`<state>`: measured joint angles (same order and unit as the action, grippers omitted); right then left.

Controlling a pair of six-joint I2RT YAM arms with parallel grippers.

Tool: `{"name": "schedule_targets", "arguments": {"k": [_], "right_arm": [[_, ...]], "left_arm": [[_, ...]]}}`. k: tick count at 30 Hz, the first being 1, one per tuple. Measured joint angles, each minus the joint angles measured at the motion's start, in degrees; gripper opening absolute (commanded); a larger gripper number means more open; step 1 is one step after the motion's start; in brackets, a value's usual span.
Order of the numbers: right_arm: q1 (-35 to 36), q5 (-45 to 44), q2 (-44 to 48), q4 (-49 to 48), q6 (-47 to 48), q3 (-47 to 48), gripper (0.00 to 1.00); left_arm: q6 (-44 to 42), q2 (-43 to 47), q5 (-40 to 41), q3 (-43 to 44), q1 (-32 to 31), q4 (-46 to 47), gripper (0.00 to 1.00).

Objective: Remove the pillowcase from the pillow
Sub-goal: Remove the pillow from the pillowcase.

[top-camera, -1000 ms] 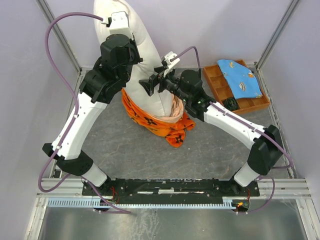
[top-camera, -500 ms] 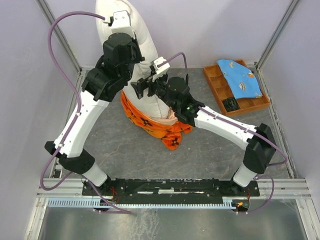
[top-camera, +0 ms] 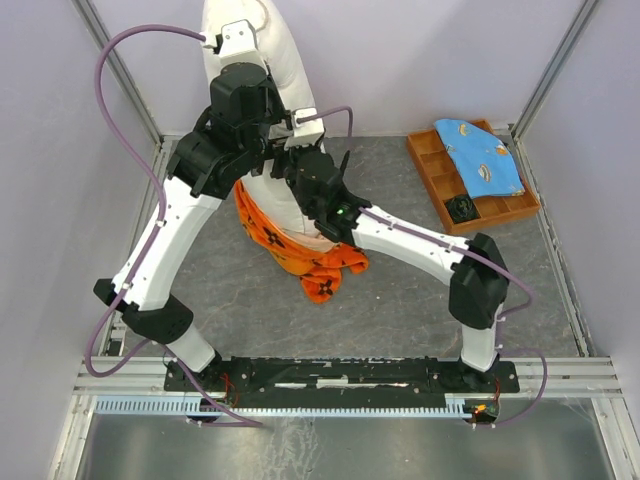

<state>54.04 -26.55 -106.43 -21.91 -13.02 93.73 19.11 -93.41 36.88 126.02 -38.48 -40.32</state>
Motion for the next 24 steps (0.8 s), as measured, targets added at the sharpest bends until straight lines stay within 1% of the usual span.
{"name": "schedule_targets", "arguments": {"k": [2,5,6,7,8,9,10,12,13,15,16,17,19,22,24], "right_arm": [[0.6,-4.6,-2.7,0.4,-0.5,3.2,0.99],[1.0,-9.4,-5.8,0.3,-0.9,6.4,1.0],[1.0,-10.4,-6.3,0.3,-1.1,6.8,0.94],[1.0,-11.4,-6.7,0.1,-1.3,7.0,0.83],[1.0,-12.0,-6.8,0.1,-1.9,7.0,0.61],[0.7,-12.1,-6.8,0.1,-2.8,6.9,0.19],[0.1,-11.7,-6.7,-0.1,-4.2,6.3,0.04],[-1.6,-9.2,-5.8,-1.5,-7.4,3.5,0.02],[-2.9,-6.8,-5.0,-2.5,-9.4,1.7,0.02],[-6.1,0.3,-3.0,-4.0,-12.4,-2.5,0.01],[-7.9,4.7,-1.7,-4.8,-13.4,-4.9,0.02],[-9.6,8.0,-0.3,-5.4,-14.4,-7.1,0.02],[-14.3,16.4,3.2,-7.1,-17.4,-13.3,0.02],[-22.4,26.6,9.0,-8.0,-21.0,-22.4,0.02],[-27.7,31.4,13.3,-6.4,-21.7,-28.1,0.02]], "left_arm": [[0.9,0.0,-0.1,0.0,0.2,-0.3,0.03],[2.1,0.0,-0.1,0.0,0.8,-0.4,0.03],[2.3,0.0,-0.2,0.0,0.8,-0.4,0.03],[2.4,0.0,-0.3,0.0,0.8,-0.4,0.03],[2.5,0.0,-0.9,-0.1,0.8,-0.7,0.03],[2.5,0.0,-1.2,-0.1,0.7,-0.8,0.03],[2.5,0.0,-1.4,-0.4,0.6,-0.7,0.03],[2.5,0.0,-1.7,-1.2,0.6,-0.7,0.04],[2.5,0.0,-2.3,-1.9,0.6,-0.7,0.22],[2.4,0.0,-3.8,-3.8,0.5,0.3,0.68],[1.7,0.3,-4.7,-5.0,0.3,1.2,0.85],[1.0,0.7,-5.6,-6.4,0.2,2.5,0.93],[-0.9,3.2,-7.6,-10.9,-0.2,5.4,0.99],[-4.0,9.3,-9.1,-17.0,0.0,8.8,0.99],[-5.6,13.9,-10.7,-20.7,1.7,11.6,0.99]]}}
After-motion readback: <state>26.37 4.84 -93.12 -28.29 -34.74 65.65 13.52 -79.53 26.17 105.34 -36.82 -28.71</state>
